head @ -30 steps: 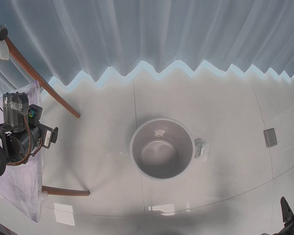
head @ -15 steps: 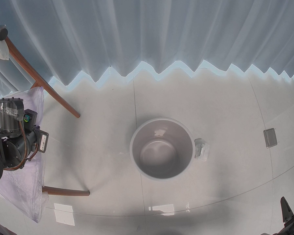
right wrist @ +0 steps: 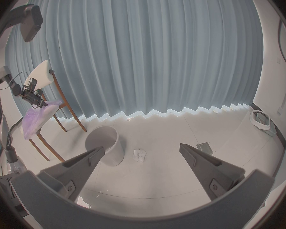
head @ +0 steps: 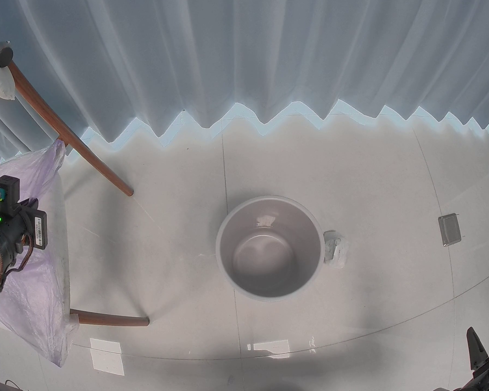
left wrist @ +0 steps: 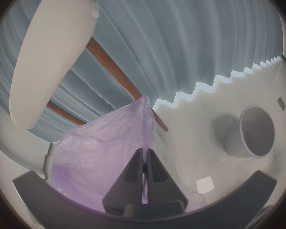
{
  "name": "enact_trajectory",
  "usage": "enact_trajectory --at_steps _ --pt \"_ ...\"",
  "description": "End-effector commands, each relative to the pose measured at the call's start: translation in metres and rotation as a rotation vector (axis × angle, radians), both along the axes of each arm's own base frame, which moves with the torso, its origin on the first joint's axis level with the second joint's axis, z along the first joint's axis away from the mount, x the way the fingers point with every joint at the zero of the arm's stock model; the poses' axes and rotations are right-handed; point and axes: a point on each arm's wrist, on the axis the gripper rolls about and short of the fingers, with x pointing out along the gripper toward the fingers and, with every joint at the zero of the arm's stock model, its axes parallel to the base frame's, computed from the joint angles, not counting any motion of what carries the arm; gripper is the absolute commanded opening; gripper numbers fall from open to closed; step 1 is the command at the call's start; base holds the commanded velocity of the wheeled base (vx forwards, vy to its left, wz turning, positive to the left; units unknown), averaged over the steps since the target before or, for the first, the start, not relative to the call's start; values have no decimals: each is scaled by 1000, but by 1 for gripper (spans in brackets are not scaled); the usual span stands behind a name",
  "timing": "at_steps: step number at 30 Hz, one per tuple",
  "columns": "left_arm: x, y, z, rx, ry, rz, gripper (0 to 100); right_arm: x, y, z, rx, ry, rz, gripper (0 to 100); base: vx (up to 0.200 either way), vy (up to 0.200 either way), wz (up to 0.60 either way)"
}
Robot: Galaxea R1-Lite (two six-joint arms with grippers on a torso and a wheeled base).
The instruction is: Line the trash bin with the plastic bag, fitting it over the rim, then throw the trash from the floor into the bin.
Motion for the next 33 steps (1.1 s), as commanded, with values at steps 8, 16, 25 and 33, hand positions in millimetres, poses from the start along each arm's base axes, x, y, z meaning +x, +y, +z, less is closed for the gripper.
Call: enact_trajectory --at_steps 8,16,25,33 --pt "-29 2 2 -315 -100 -201 0 0 0 -5 0 2 1 100 0 0 0" --pt "-29 -2 16 -430 -128 -375 0 0 0 -5 0 1 1 100 0 0 0" --pt "-32 -8 17 -474 -90 -587 0 0 0 -5 -2 1 1 100 0 0 0" --pt "-30 -13 26 -562 -93 -727 0 0 0 -5 -2 1 1 100 0 0 0"
